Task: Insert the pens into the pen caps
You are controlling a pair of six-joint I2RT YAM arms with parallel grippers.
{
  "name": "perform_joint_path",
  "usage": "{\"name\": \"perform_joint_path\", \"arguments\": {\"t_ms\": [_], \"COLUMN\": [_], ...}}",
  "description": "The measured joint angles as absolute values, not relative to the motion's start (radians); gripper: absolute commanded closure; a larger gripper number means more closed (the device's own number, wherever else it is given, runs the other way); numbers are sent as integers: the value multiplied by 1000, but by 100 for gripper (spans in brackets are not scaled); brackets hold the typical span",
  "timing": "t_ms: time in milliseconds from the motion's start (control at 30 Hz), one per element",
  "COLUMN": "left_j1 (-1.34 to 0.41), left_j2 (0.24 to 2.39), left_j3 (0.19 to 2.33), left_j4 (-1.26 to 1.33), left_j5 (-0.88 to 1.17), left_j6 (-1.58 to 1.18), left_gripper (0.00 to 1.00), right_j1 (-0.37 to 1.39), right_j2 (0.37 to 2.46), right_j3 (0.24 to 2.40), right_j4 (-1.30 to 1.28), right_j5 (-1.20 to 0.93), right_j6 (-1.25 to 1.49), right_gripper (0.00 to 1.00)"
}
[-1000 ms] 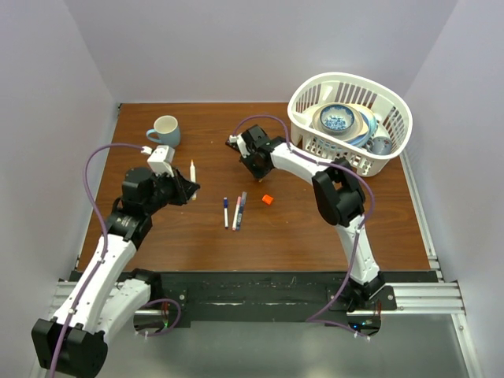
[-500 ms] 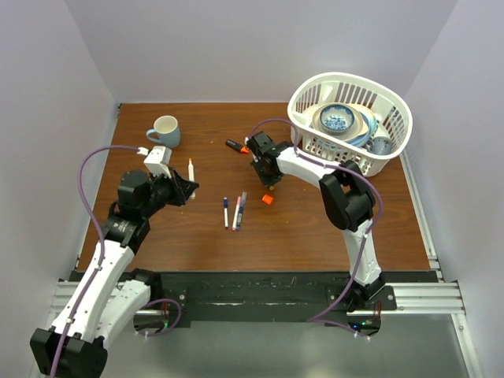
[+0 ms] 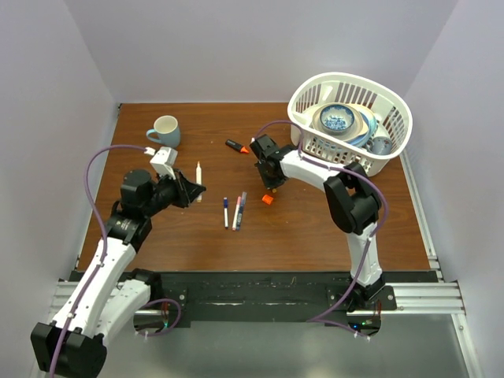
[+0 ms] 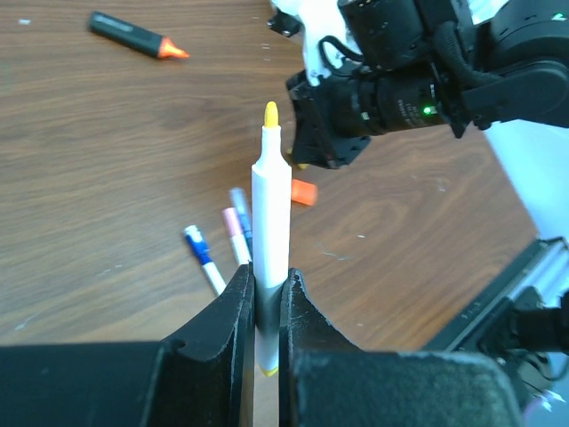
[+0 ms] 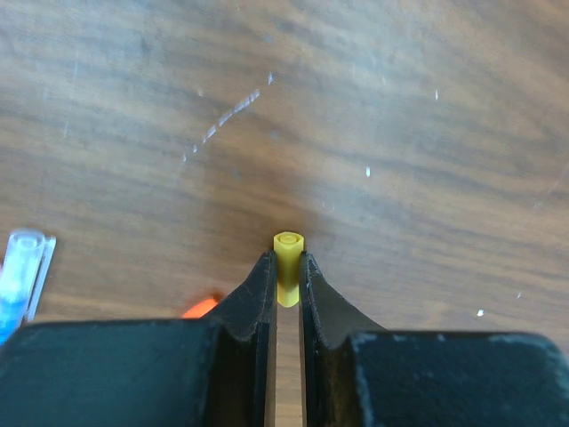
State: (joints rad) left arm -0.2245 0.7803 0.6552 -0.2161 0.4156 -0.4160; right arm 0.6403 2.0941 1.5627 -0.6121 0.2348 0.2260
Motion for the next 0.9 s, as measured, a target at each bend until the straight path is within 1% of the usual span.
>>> {"name": "perform_joint_path", "arguments": {"t_ms": [100, 267, 367, 600, 700, 900], "left_j1": [-257, -386, -447, -469, -479, -532], "left_j2": [781, 794, 803, 857, 910, 942], "left_j3": [646, 632, 587, 488, 464, 439], "left_j4": [-191, -135, -43, 175, 300, 446], "left_j5": [437, 446, 483, 557, 604, 630], "left_j6": [-445, -497, -549, -689, -758, -837], "left_gripper": [100, 100, 100, 100, 100, 100], "right_j1": [641, 642, 645, 673, 712, 805], "right_j2": [2030, 1859, 1706, 1359, 1286, 1235], "right_j3": [1486, 1356, 1269, 1102, 1053, 1002], "right_j4": [-581, -522, -461, -275, -207, -108], "right_j5": [215, 164, 122, 48, 33, 44], "right_j6": [264, 338, 393, 547, 611, 718], "right_gripper": [97, 97, 97, 97, 97, 96]}}
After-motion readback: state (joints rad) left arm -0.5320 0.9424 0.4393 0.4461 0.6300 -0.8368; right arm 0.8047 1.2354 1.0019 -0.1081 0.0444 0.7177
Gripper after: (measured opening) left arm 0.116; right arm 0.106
